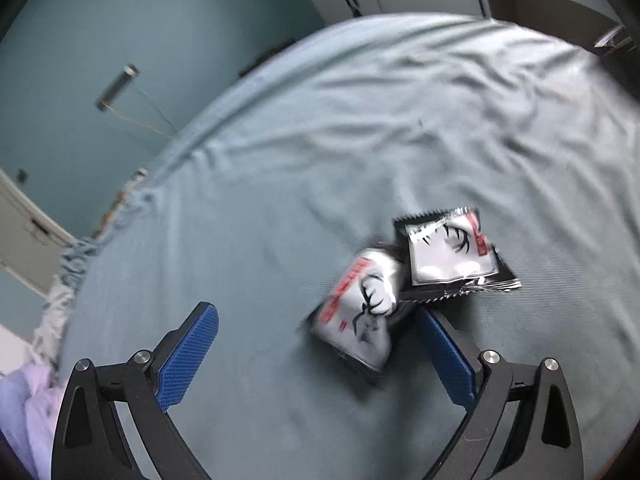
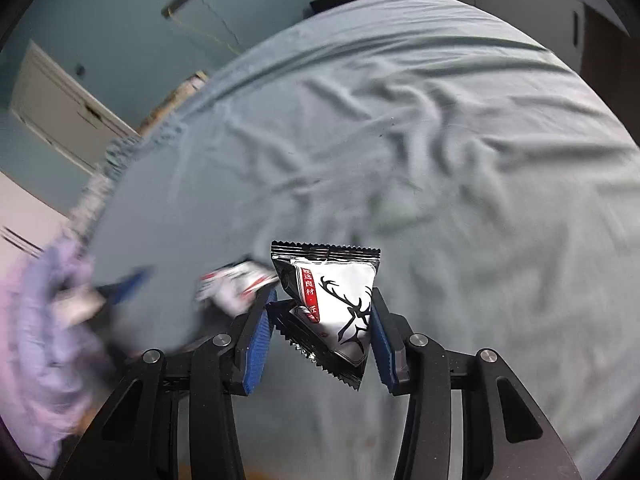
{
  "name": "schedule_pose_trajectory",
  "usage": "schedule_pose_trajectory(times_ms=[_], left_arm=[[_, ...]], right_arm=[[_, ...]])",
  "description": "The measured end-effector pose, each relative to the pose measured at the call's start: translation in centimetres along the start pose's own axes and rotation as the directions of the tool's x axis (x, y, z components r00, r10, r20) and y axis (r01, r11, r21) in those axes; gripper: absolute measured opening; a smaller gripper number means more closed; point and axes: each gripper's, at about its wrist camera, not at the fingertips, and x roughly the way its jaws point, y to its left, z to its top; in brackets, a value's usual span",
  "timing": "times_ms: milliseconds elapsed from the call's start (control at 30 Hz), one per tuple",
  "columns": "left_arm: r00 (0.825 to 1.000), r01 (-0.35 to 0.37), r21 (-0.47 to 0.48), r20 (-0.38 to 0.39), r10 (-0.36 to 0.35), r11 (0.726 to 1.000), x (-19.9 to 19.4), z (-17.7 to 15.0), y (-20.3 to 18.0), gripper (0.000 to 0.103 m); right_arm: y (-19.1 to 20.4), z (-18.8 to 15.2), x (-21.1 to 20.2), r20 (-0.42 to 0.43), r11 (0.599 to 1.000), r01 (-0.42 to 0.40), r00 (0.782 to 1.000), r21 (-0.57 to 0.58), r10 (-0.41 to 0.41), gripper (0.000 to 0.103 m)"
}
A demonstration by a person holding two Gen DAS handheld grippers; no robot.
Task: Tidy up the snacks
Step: 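Grasp a white deer-print packet with the left gripper while the right gripper grasps another, then carry both packets over the cardboard box and open both grippers to drop them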
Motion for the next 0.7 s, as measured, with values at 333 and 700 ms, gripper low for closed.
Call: schedule_pose_trajectory(times_ms=[333, 700], left_arm=[[0.974, 0.221, -0.180, -0.013, -0.227, 0.958, 0.6, 0.9, -0.1, 0.043], [0.967, 0.251, -0.198, 0.020, -0.252, 0.947, -10.2, -2.5, 0.8, 0.037]], right_arm=[[-6.3, -10.5, -11.8, 0.066, 0.987, 0.045, 0.996, 0.151, -0.056, 0.043], [-3.0, -11.5, -10.9, 0.089, 0.996, 0.083, 0.992, 0.017, -0.084, 0.043]])
